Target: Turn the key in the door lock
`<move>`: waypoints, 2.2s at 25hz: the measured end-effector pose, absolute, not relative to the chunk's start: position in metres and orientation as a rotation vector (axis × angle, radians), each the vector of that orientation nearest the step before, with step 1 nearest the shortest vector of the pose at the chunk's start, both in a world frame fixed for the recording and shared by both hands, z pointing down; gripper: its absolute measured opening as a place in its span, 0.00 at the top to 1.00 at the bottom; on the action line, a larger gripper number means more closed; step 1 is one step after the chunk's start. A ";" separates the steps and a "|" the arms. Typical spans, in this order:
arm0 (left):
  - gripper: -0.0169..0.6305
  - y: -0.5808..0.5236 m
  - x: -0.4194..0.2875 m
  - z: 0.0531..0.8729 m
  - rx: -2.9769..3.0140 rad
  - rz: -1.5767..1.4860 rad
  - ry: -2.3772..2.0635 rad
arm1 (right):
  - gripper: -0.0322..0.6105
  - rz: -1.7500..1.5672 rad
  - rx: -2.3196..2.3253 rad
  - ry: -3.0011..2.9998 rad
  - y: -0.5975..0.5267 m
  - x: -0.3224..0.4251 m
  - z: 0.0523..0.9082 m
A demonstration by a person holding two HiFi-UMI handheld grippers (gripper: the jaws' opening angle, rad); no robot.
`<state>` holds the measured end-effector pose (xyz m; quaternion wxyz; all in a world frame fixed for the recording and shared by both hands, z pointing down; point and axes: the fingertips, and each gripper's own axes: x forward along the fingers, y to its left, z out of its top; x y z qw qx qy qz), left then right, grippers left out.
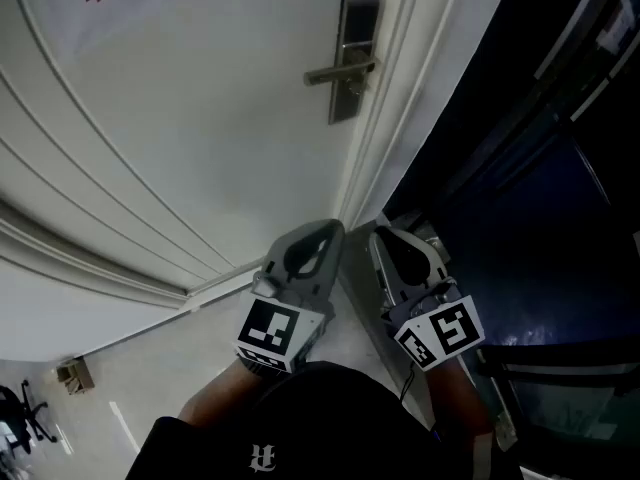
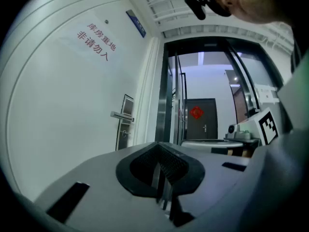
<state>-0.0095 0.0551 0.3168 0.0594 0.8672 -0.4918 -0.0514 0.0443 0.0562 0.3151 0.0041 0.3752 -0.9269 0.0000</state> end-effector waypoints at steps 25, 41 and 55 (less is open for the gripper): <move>0.96 -0.107 -0.052 0.323 2.582 -0.065 -1.559 | 0.82 -0.853 1.122 -2.327 -0.168 -0.008 0.325; 0.96 -0.126 -0.055 0.322 2.547 -0.087 -1.630 | 0.86 -1.487 1.031 -1.740 -0.215 -0.030 0.338; 0.96 -0.125 -0.054 0.323 2.557 -0.070 -1.620 | 0.92 -0.271 1.252 -2.630 -0.221 -0.023 0.331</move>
